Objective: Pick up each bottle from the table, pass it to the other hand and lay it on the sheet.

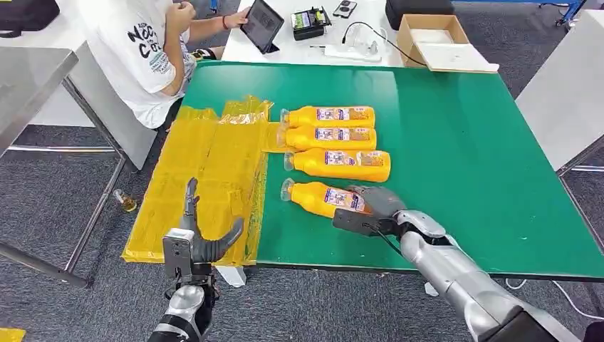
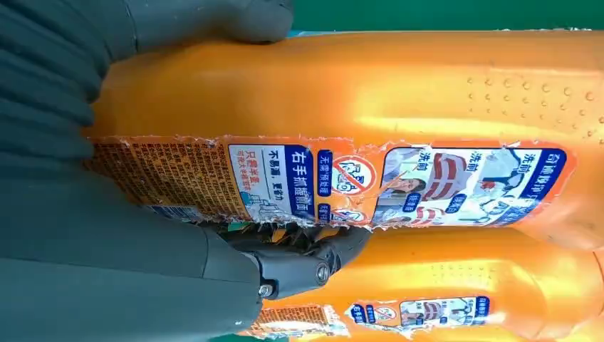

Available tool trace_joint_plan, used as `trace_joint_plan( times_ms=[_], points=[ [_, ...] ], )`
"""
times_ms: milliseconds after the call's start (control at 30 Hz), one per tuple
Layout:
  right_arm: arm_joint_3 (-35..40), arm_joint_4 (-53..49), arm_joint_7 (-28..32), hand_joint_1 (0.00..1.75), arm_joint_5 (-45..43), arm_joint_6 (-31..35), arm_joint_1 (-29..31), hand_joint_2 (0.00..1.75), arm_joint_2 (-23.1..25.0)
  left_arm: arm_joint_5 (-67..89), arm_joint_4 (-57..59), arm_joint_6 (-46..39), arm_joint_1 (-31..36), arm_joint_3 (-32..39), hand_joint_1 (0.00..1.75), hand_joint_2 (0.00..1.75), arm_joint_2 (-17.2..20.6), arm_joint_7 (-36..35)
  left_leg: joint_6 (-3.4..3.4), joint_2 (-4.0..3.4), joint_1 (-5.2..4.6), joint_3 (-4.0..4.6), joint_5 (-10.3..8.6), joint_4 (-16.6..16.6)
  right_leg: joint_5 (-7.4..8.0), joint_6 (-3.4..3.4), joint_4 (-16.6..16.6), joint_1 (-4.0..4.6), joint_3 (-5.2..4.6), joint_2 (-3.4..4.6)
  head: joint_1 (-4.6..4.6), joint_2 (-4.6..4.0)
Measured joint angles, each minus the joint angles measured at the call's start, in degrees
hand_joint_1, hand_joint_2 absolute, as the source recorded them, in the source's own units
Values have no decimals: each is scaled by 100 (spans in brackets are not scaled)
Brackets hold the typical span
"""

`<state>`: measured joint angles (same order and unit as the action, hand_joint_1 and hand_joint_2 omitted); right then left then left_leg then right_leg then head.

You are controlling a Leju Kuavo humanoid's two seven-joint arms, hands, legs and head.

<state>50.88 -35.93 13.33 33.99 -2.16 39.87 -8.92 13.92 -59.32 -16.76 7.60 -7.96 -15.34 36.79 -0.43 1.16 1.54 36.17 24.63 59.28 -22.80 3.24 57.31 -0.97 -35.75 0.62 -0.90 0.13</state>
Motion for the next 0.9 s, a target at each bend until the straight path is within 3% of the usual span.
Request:
trace_joint_plan(
  times_ms=[167, 233, 433, 667, 900],
  points=[
    [-26, -33, 35, 175, -24, 64, -21, 175, -4, -9, 0, 13, -4, 0, 0, 175, 0, -2, 0, 0, 0, 0, 0, 0, 0, 0, 0, 0, 0, 0, 0, 0],
    [-217, -302, 482, 175, -254, 659, -329, 175, -2, -134, -20, 180, -22, 0, 0, 175, -2, -37, 0, 4, 3, 5, 0, 0, -1, 0, 0, 3, 2, -2, 9, 0],
    [-1749, -2847, 1422, 175, -469, 2118, -1906, 175, 517, -677, -308, 642, -74, -41, 0, 175, -28, -135, -2, 11, 7, 43, -1, -2, -4, -1, 2, 8, -35, -5, 0, 0],
    [-2912, -4510, 2221, 175, -479, 3511, -2662, 175, 1088, -1521, -714, 1171, -88, -262, 0, 175, -39, -382, 1, 9, -7, 46, 1, -2, -6, -2, 1, -7, -36, -5, 4, 0],
    [-3381, -4854, 2365, 175, -599, 3676, -2955, 175, 1298, -1749, -1069, 1305, -106, -426, 0, 175, -33, -520, 1, 7, -9, 42, 1, -2, -4, 0, 1, -7, -36, -4, 4, 0]
  ],
)
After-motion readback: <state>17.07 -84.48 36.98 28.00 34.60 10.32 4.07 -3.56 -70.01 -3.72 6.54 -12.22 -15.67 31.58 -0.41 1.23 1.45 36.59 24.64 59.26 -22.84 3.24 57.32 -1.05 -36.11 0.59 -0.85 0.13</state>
